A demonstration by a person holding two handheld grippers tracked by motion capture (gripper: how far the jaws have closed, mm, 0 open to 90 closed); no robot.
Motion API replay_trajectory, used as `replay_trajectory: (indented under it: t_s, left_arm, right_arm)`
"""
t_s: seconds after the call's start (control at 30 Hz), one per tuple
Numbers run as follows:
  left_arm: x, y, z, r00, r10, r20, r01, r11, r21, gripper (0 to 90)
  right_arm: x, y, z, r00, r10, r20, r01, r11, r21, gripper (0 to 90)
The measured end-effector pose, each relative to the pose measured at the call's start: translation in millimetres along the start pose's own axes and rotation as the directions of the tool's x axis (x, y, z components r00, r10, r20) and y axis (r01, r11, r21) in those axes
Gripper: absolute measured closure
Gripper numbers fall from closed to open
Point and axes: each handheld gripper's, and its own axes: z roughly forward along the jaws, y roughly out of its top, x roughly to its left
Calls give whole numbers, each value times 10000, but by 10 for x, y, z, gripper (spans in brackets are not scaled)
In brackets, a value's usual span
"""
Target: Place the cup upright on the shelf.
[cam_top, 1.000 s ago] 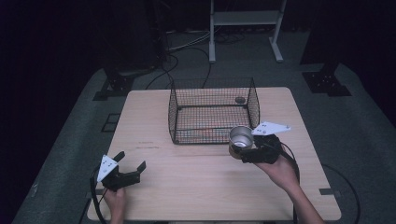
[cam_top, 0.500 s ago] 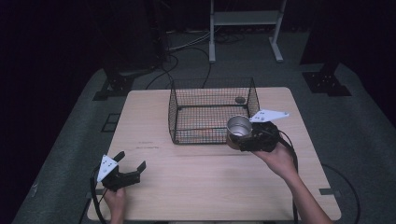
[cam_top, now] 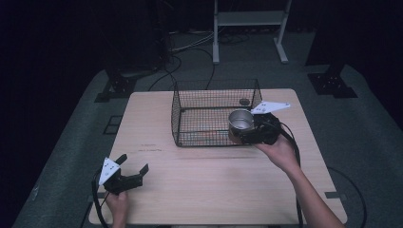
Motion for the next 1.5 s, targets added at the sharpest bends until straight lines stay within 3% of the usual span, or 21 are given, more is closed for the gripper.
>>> replay_trajectory:
  t_s: [0.5, 1.0, 1.5]
  left_arm:
    - [-1, 0, 2, 10000, 1, 6, -1, 10000, -23, 0]
    - [0, 0, 3, 10000, -31, 21, 31, 10000, -60, 0]
    - [-1, -1, 3, 10000, -13, 43, 13, 10000, -48, 0]
  right_arm:
    - [-128, 311, 156, 9996, -178, 211, 174, 9996, 217, 181]
    - [-165, 635, 348, 9986, -321, 422, 310, 9991, 272, 181]
    - [-320, 840, 680, 9970, 271, 722, -311, 9980, 547, 181]
